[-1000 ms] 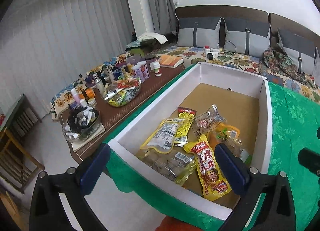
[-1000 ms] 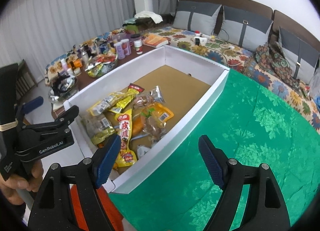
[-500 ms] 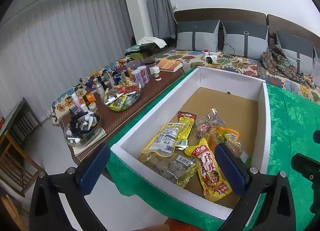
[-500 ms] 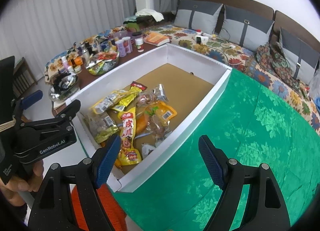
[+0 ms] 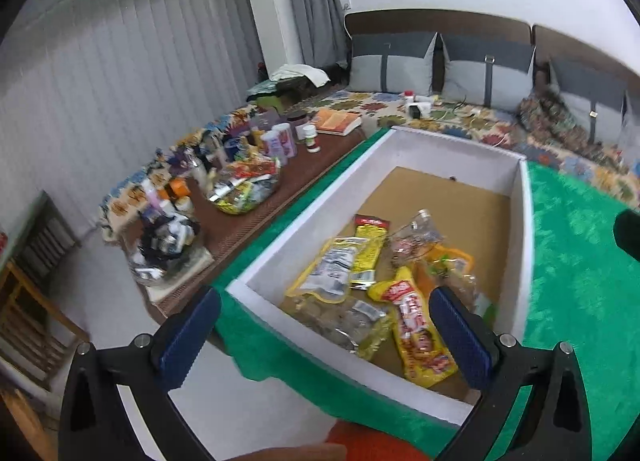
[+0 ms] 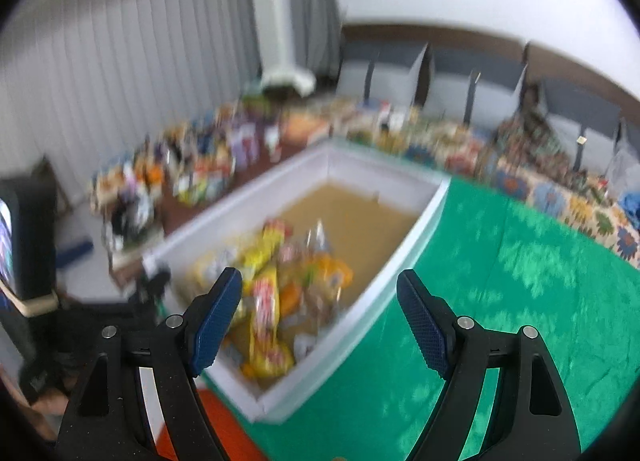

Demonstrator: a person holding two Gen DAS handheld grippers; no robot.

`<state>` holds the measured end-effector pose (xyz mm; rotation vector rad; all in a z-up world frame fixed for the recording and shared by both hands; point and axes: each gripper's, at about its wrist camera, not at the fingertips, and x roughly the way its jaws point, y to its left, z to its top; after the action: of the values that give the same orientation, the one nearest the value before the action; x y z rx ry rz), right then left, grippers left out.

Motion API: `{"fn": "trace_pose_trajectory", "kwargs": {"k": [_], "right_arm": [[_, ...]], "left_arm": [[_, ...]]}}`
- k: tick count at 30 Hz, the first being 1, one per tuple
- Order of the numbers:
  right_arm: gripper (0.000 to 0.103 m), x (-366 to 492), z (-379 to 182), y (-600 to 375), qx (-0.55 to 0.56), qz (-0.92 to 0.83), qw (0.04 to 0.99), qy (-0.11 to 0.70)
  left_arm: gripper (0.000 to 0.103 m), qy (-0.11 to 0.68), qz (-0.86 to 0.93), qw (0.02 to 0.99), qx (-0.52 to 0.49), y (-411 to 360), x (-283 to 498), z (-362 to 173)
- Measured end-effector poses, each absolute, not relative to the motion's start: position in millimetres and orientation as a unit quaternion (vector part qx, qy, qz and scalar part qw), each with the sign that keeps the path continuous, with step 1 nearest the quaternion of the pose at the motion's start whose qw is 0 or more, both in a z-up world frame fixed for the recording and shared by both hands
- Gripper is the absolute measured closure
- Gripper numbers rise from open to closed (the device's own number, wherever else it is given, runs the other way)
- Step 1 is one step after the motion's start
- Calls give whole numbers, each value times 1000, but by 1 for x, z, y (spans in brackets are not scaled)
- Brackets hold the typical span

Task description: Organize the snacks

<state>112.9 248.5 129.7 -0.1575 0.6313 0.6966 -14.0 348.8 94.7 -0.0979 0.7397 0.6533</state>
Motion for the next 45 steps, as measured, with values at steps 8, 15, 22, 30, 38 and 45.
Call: {"fn": "trace_pose_trajectory", "kwargs": {"k": [8, 15, 22, 30, 38, 45], "right_arm": [[20, 133, 117, 255, -54, 342, 867, 359], [20, 126, 113, 263, -81, 337, 867, 358], [20, 123, 110, 269, -99, 333, 864, 363], [20, 115, 104, 278, -136, 325, 852, 386], [20, 111, 102, 280, -146, 322, 849, 393], [20, 110, 99, 281, -151, 322, 847, 395]], "left_arm": [[0, 353, 319, 878, -48, 351, -17, 95], [0, 357, 316, 877, -56, 354, -18, 92], [0, 365, 299, 878, -76, 360, -15, 86], [0, 383, 238, 888, -94, 364, -9, 88], [0, 387, 229, 888, -93, 361, -6, 93], [0, 393, 233, 884, -94, 365, -6, 88]]}}
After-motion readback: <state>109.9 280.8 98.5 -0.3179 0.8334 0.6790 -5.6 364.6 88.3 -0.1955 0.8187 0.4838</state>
